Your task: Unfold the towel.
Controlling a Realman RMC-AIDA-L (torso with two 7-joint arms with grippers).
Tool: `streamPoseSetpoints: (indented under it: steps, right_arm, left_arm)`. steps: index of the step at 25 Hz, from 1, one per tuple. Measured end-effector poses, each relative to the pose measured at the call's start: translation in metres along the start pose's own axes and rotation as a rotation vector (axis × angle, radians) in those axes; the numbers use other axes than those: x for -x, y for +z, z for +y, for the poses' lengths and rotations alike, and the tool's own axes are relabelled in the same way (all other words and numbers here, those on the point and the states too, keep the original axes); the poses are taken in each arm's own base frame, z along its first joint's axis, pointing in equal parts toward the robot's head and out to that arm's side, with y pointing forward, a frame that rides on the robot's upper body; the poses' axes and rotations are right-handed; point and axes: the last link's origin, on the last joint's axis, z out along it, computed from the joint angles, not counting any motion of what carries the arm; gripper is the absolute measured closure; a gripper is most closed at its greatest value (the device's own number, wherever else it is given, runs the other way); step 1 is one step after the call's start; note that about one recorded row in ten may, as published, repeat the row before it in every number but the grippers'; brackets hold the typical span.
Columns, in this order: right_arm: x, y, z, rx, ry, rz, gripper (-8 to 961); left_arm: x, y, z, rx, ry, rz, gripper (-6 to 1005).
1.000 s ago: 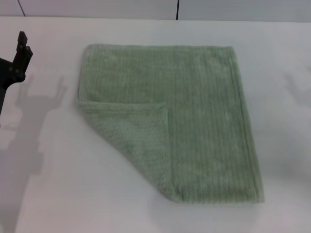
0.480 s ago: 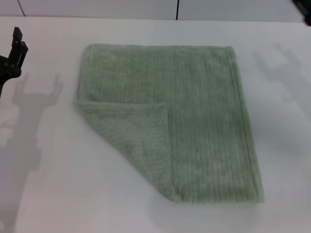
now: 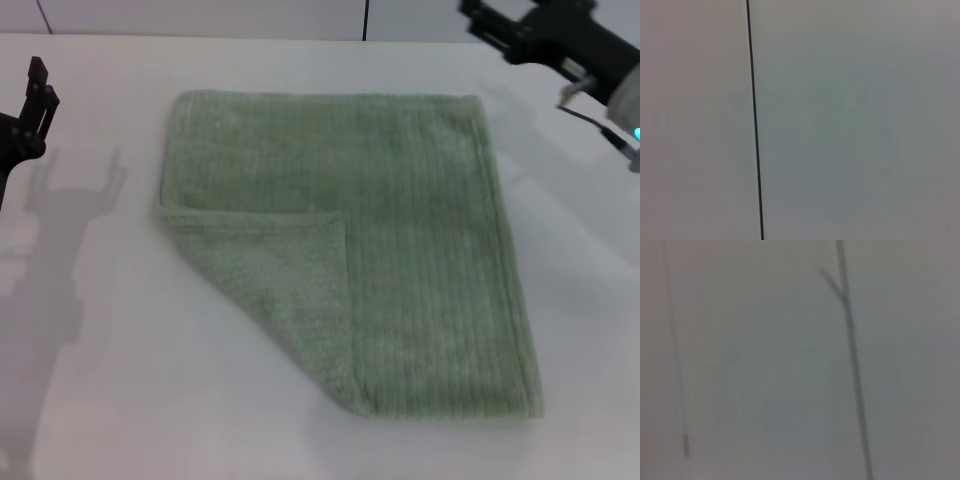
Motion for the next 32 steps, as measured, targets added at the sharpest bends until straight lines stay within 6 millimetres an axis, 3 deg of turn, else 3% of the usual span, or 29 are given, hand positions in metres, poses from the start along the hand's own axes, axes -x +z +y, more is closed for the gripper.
streamPoseSetpoints:
  steps: [6, 12, 16, 19, 22, 25, 26, 31, 32]
  right_arm:
    - [0.027, 0.014, 0.022, 0.016, 0.009, 0.139, 277]
    - [0.063, 0.016, 0.036, -0.181, -0.003, 0.355, 293]
    - [0.079, 0.015, 0.036, -0.267, 0.087, 0.468, 436]
    - [0.083, 0.014, 0.033, -0.219, 0.129, 0.554, 538]
    - [0.084, 0.01, 0.021, -0.177, 0.094, 0.617, 627]
    - [0.081, 0.01, 0.009, -0.176, 0.067, 0.661, 717]
    - [0.078, 0.012, 0.009, -0.173, 0.07, 0.676, 747]
    - [0.077, 0.013, 0.011, -0.168, 0.065, 0.686, 929]
    - [0.076, 0.013, 0.012, -0.163, 0.06, 0.69, 929]
  left_arm:
    - [0.001, 0.0, 0.001, 0.007, 0.0, -0.004, 207]
    - [0.001, 0.0, 0.002, 0.008, 0.0, -0.005, 207]
    - [-0.001, 0.0, 0.006, 0.024, -0.006, 0.002, 207]
    - [-0.001, 0.0, 0.009, 0.033, -0.008, 0.005, 207]
    - [-0.002, 0.003, 0.022, 0.098, -0.01, 0.007, 207]
    - [-0.002, 0.003, 0.022, 0.098, -0.01, 0.007, 208]
    - [-0.004, 0.008, 0.034, 0.156, -0.026, 0.001, 208]
    - [-0.014, 0.028, 0.053, 0.301, -0.064, -0.125, 208]
    - [-0.015, 0.03, 0.054, 0.311, -0.054, -0.14, 208]
